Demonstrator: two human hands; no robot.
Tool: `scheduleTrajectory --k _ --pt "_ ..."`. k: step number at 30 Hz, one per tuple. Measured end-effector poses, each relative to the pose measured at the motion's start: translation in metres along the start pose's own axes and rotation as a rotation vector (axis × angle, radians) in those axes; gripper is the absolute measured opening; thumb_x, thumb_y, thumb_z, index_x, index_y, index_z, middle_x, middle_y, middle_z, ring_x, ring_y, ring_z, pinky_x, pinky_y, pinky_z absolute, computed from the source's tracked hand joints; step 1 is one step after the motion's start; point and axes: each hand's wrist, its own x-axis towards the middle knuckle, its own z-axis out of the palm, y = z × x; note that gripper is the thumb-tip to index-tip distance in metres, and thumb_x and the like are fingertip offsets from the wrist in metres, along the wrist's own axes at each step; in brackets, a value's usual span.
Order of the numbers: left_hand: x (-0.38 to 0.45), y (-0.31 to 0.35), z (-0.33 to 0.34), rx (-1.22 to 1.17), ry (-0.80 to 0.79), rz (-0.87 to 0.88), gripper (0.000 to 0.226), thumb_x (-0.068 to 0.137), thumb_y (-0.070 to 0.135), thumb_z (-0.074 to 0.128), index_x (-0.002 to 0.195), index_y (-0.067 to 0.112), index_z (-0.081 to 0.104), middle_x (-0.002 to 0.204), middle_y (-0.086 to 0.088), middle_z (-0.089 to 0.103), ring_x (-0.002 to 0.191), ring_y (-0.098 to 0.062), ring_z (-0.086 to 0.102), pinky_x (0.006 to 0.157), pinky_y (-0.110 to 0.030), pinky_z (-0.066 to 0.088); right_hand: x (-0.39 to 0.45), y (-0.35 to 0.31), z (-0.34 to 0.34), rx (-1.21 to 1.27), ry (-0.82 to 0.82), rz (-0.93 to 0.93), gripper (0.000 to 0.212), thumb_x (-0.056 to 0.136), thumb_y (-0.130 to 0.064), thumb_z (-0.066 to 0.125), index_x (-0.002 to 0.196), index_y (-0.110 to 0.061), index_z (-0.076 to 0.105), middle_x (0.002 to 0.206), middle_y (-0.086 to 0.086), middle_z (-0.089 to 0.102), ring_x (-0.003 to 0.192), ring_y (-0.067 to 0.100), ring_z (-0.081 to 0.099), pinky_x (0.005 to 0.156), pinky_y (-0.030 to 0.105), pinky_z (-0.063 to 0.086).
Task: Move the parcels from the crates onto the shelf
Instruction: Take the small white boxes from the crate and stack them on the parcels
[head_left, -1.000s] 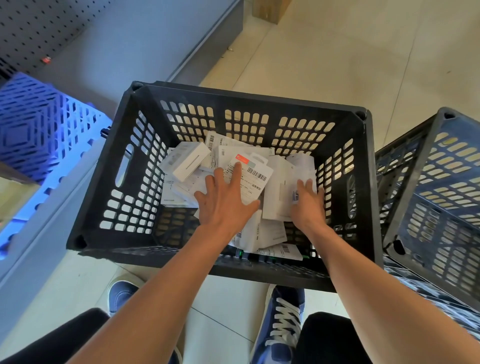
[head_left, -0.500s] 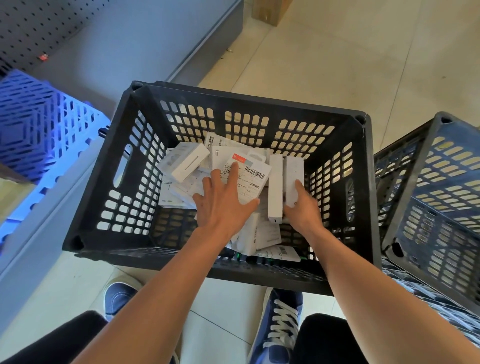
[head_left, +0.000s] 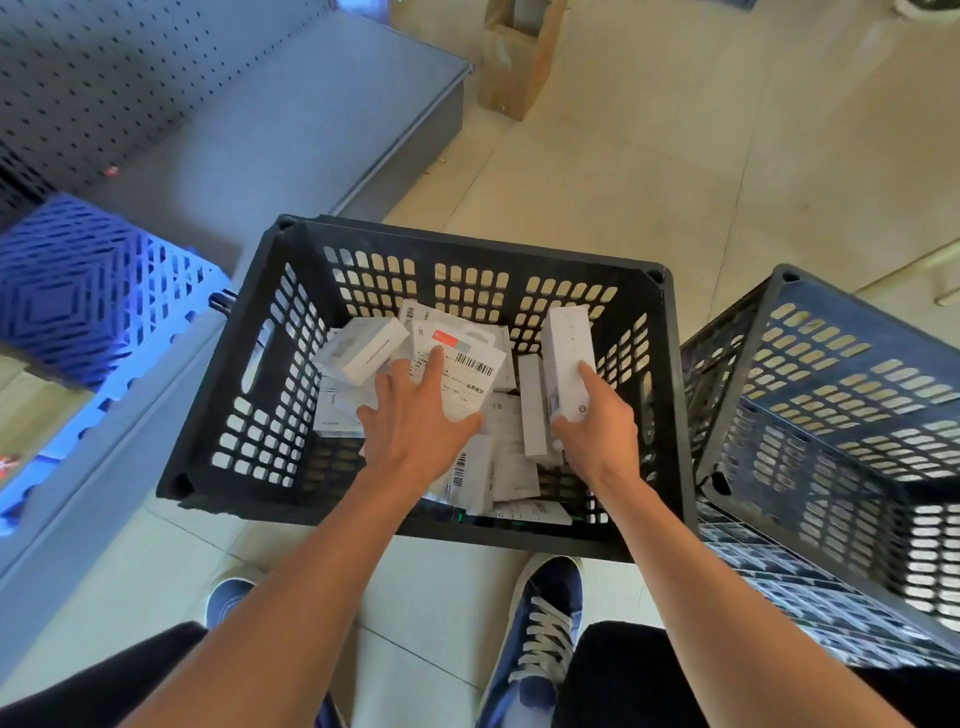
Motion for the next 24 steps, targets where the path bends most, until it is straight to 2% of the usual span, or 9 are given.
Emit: scheduleTrajectory --k 8,15,21,24 --pt "-0.049 0.003 -0.068 -0.023 0.092 0.008 0.100 0.083 0.070 0.063 0.159 0.030 0.011 0.158 -0.012 0.021 0.143 -0.033 0.025 0.107 -0.058 0.035 -0.067 -0.046 -0.036 -0.064 0.057 -0.201 0.075 0.094 -0.017 0.068 0.158 -0.027 0.029 0.148 0.000 0.047 0.127 0.021 0.053 0.094 0.043 0.057" --pt "-0.097 -0.010 -0.127 -0.017 0.228 -0.003 0.097 0.082 0.074 0.060 0.155 0.033 0.013 0.153 -0.009 0.027 0.140 -0.032 0.030 0.108 -0.061 0.035 -0.118 -0.101 -0.059 -0.109 0.066 -0.323 0.077 0.095 -0.030 0.066 0.158 -0.033 0.023 0.150 0.000 0.045 0.121 0.022 0.056 0.089 0.046 0.059" --pt "-0.138 -0.034 -0.171 -0.030 0.310 -0.042 0.094 0.080 0.079 0.055 0.152 0.036 0.014 0.153 -0.011 0.028 0.141 -0.035 0.031 0.108 -0.062 0.036 -0.159 -0.150 -0.071 -0.178 0.048 -0.454 0.077 0.096 -0.033 0.065 0.160 -0.031 0.022 0.154 0.001 0.043 0.124 0.022 0.054 0.093 0.042 0.057" --pt "-0.152 -0.051 -0.189 -0.073 0.359 -0.084 0.097 0.077 0.081 0.056 0.152 0.035 0.015 0.151 -0.012 0.031 0.140 -0.036 0.031 0.108 -0.064 0.037 -0.175 -0.176 -0.075 -0.167 0.012 -0.522 0.076 0.097 -0.031 0.064 0.160 -0.028 0.023 0.154 0.002 0.042 0.126 0.023 0.053 0.100 0.041 0.053"
